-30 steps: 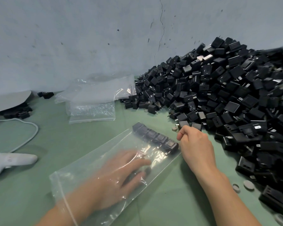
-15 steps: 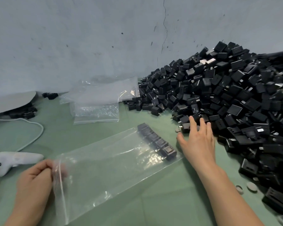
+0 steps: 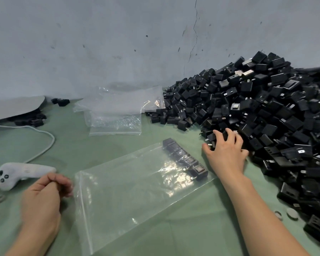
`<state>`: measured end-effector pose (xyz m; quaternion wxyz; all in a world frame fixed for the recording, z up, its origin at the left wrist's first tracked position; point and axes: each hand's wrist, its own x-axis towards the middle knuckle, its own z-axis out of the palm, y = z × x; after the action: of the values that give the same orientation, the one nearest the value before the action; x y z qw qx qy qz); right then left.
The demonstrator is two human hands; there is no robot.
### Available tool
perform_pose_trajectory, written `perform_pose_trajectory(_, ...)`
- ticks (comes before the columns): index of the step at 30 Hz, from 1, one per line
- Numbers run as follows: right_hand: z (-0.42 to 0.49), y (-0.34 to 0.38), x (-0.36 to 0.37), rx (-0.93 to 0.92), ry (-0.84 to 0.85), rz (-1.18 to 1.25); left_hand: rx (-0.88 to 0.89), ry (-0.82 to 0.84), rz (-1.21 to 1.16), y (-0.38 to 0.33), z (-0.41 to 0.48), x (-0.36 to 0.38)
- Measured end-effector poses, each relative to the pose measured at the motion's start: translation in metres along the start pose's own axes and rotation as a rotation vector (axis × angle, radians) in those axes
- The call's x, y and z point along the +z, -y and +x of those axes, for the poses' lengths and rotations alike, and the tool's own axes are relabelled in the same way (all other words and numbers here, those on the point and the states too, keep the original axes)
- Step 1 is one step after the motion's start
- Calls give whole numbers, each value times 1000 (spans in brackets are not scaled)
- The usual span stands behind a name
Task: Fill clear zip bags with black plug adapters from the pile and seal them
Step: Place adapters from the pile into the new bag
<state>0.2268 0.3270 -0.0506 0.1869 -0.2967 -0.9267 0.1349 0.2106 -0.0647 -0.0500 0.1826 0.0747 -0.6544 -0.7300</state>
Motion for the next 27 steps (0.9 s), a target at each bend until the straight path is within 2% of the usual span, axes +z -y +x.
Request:
perform_pose_trajectory(8,-4,2,4,-63,-96,41,13,43,39,8,6,-4)
perform_pose_trajectory(13,0,4,7,-93,-36,-58,24,48,29,13,8,-6)
perform_pose_trajectory(16,-2,3,6,-117,-77,-50,34,50,30,15,9,-4)
perform_pose_trajectory(24,-12,-5,-4,-154,-103,131,15,35,40,23,15,-9)
perform_pose_trajectory(27,-11,-6,-9,-161,-54,115,9,30,61,27,19,-11)
